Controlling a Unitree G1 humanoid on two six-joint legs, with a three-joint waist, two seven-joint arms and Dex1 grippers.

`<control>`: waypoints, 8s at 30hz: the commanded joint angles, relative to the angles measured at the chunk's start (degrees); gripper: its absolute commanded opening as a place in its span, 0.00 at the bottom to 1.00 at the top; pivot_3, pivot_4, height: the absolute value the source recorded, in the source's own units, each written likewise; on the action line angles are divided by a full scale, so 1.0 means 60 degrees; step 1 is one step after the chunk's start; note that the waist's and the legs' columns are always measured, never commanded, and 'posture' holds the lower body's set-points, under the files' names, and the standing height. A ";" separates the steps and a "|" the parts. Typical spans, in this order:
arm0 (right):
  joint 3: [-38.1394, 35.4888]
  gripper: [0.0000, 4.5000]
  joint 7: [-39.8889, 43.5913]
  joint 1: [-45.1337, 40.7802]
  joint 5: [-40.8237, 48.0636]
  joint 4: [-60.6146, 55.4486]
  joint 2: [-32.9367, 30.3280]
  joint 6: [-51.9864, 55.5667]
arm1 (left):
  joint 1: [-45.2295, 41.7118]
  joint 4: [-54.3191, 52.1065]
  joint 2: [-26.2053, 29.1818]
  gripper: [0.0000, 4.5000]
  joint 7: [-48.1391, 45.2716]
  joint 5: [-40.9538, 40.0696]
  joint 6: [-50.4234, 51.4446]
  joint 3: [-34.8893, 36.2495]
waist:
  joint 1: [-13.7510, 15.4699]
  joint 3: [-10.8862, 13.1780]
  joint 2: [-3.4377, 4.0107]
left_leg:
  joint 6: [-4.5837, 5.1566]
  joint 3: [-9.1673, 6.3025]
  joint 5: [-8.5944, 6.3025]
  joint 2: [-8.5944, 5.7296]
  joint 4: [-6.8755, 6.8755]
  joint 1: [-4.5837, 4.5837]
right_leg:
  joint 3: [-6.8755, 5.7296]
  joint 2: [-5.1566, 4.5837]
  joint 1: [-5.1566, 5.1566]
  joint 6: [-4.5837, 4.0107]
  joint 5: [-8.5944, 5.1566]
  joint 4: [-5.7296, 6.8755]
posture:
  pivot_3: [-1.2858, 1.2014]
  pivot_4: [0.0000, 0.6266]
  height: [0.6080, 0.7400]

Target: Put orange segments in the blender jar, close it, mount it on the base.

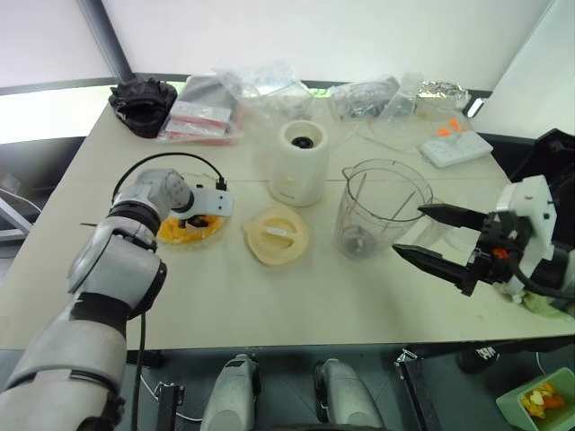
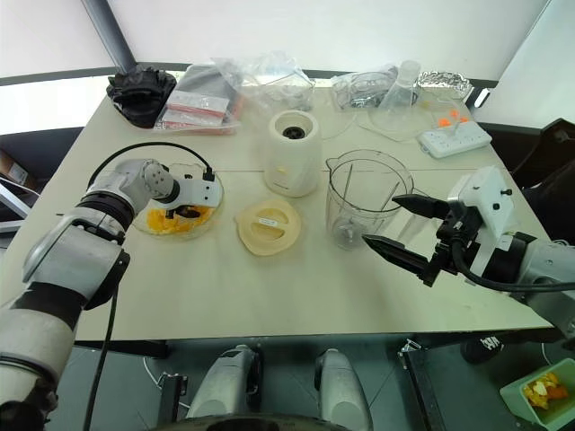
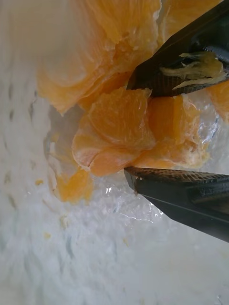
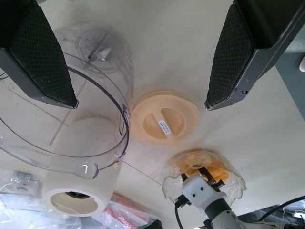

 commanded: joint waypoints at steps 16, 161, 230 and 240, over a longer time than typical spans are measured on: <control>0.0237 1.00 0.0023 -0.0443 -0.0244 0.0001 -0.0063 -0.0210 | 0.0328 -0.0066 0.0329 0.37 0.0253 -0.0374 0.0175 0.0430 | -0.0002 -0.0002 0.0000 | 0.0000 0.0000 0.0000 0.0000 0.0000 0.0004 | 0.0000 0.0001 0.0000 0.0003 0.0002 0.0006 | 0.52 0.24 1.00; 0.1256 1.00 -0.0650 -0.0509 -0.0613 -0.0331 0.0596 -0.0515 | 0.2185 -0.1945 0.0809 0.02 0.0826 -0.7867 0.2908 0.7779 | 0.0003 -0.0037 -0.0026 | -0.0009 0.0000 0.0007 0.0002 0.0018 0.0040 | 0.0002 -0.0005 -0.0003 0.0015 0.0009 0.0105 | 0.52 0.24 1.00; -0.0973 1.00 -0.6276 1.2039 -0.0935 -0.3492 0.0243 -0.9766 | -0.2251 -0.1051 -0.6189 0.99 -0.3726 -0.7071 0.2392 0.4768 | 0.0243 -0.0048 -0.0001 | -0.0008 -0.0042 0.0007 -0.0015 0.0007 0.0010 | -0.0007 0.0002 0.0055 -0.0028 -0.0020 -0.0066 | 0.52 0.24 1.00; -0.1597 1.00 -0.6788 1.2305 -0.0696 -0.3492 -0.0073 -0.9880 | -0.2563 -0.1292 -0.5771 0.99 -0.3882 -0.7543 0.2671 0.5585 | 0.0241 -0.0048 -0.0001 | -0.0009 -0.0041 0.0006 -0.0016 0.0005 0.0006 | -0.0008 0.0002 0.0053 -0.0029 -0.0020 -0.0077 | 0.52 0.24 1.00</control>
